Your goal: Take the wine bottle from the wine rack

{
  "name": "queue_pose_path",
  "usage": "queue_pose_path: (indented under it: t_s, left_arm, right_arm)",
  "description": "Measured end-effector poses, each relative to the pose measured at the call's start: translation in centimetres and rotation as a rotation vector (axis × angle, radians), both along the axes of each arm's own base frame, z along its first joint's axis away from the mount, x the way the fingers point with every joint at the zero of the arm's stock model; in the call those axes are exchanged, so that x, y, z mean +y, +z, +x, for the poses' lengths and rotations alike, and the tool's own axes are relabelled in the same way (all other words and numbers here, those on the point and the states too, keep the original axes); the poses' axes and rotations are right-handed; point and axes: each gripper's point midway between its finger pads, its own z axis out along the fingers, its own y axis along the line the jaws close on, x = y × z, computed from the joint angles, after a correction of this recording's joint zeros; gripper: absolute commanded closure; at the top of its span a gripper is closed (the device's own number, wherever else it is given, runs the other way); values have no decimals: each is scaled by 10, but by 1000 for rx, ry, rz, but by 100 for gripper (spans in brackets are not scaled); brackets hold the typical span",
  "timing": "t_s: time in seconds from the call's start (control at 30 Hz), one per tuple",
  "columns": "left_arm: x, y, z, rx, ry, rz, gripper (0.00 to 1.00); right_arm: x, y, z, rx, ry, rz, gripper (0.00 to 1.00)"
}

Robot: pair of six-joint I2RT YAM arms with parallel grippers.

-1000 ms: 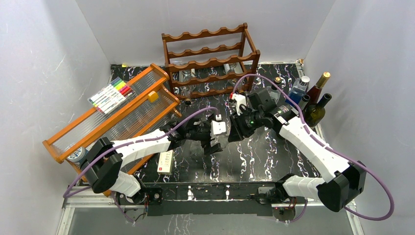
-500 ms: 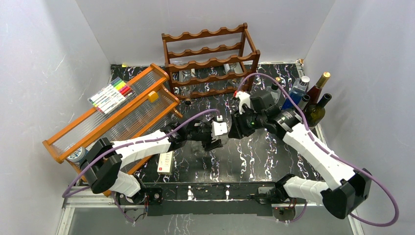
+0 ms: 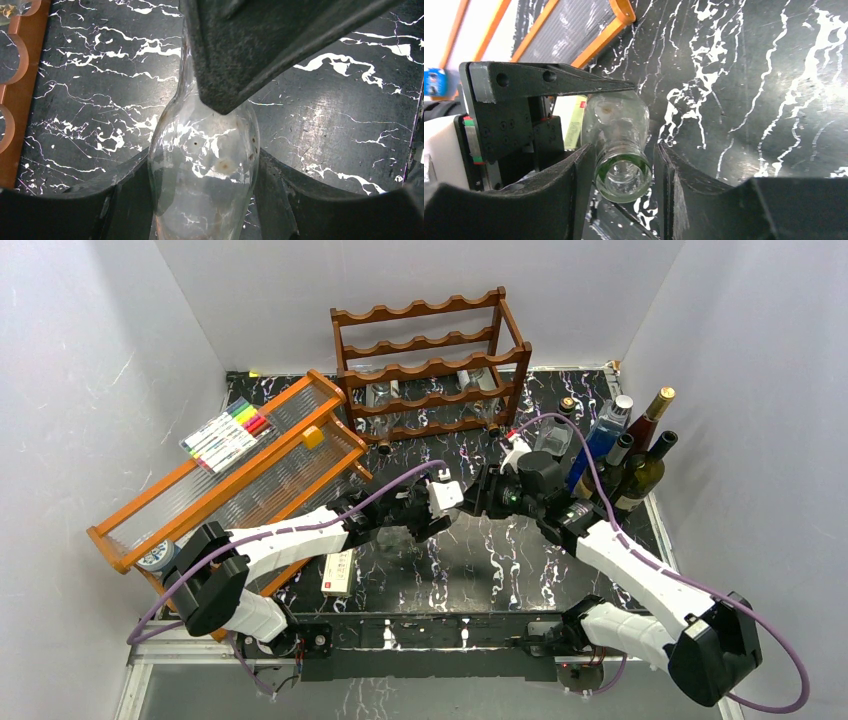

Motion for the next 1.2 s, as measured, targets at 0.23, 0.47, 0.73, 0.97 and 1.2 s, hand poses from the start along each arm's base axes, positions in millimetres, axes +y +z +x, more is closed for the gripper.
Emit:
queue_pose_path:
  t_s: [0.23, 0.47, 0.73, 0.97, 1.2]
  left_arm:
    - [0, 2, 0, -4, 5, -4, 76]
    - [-1, 5, -2, -5, 3, -9, 33]
    - [-6, 40, 3, -91, 28, -95, 2]
    - [-4, 70, 11, -167, 72, -160, 2]
    - [1, 67, 14, -181, 105, -151, 2]
  right_arm:
    - [13, 1, 9, 36, -40, 94, 46]
    - [17, 4, 13, 29, -43, 113, 89]
    - [-10, 22, 16, -43, -107, -14, 100]
    - [-68, 70, 26, -212, -235, -258, 100]
    - [-116, 115, 37, -292, -373, -469, 100]
